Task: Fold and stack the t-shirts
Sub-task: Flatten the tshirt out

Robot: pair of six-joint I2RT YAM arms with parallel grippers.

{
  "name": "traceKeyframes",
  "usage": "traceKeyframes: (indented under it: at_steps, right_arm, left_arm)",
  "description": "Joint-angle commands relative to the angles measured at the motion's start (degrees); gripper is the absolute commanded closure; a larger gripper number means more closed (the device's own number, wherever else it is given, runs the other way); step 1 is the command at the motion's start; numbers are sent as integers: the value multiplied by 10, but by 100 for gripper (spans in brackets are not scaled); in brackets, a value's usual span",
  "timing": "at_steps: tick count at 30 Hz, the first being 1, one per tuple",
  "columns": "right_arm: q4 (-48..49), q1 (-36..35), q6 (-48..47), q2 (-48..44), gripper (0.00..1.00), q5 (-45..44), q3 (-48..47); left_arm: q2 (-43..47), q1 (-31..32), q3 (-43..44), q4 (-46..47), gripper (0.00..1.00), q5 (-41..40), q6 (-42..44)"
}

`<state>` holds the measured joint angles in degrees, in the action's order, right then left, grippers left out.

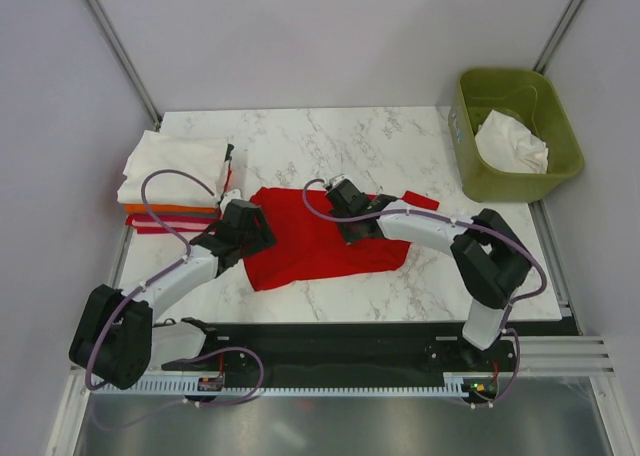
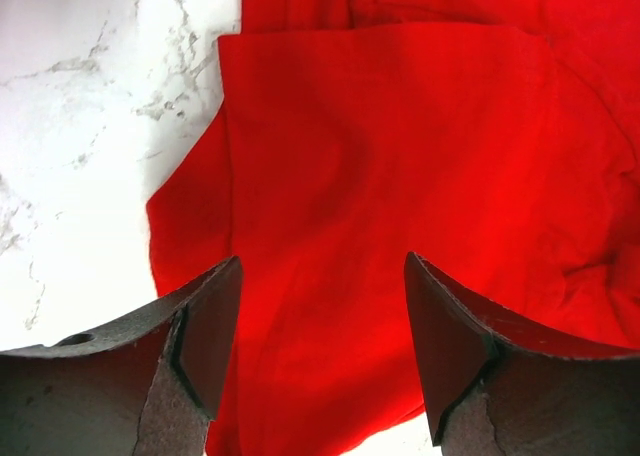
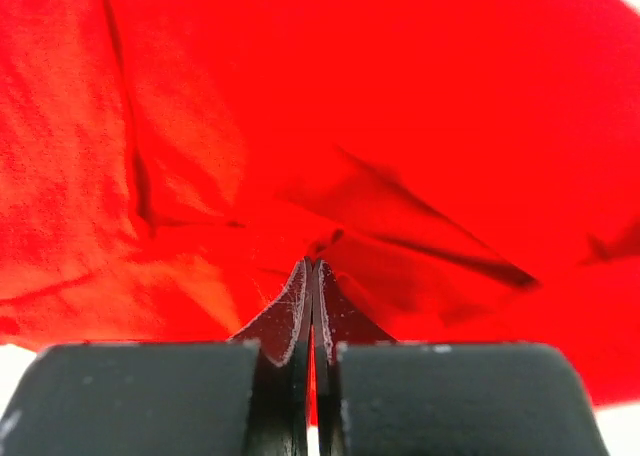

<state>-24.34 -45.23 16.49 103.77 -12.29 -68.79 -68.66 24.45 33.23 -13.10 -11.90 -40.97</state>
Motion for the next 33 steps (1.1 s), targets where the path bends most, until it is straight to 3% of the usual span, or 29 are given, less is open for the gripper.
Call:
traceKeyframes:
  at_steps: [1,10,14,19,22,28,33]
  right_arm:
    - [3,4,15,-95,100,-79,32]
    - [56,59,121,-304,100,-100,200]
    - [72,67,178,-377,100,-140,261]
    - [72,68,315,-472,100,-232,374]
    - [70,68,377,-609,100,-273,447]
    - [76,69,373,-778,96,-287,511]
    - [68,69,348,-791,96,-285,503]
  left_arm:
    - [-27,-4,37,26,27,-11,25]
    - [-55,-7,59,5,33,-70,29]
    - [-40,-8,54,-2,33,-95,20]
    - [-49,-8,57,-2,34,-117,7]
    - [-65,-9,64,-1,36,-135,-2]
    - [-113,-13,97,2,42,-167,-3]
    - [-157,-22,126,6,44,-168,-6]
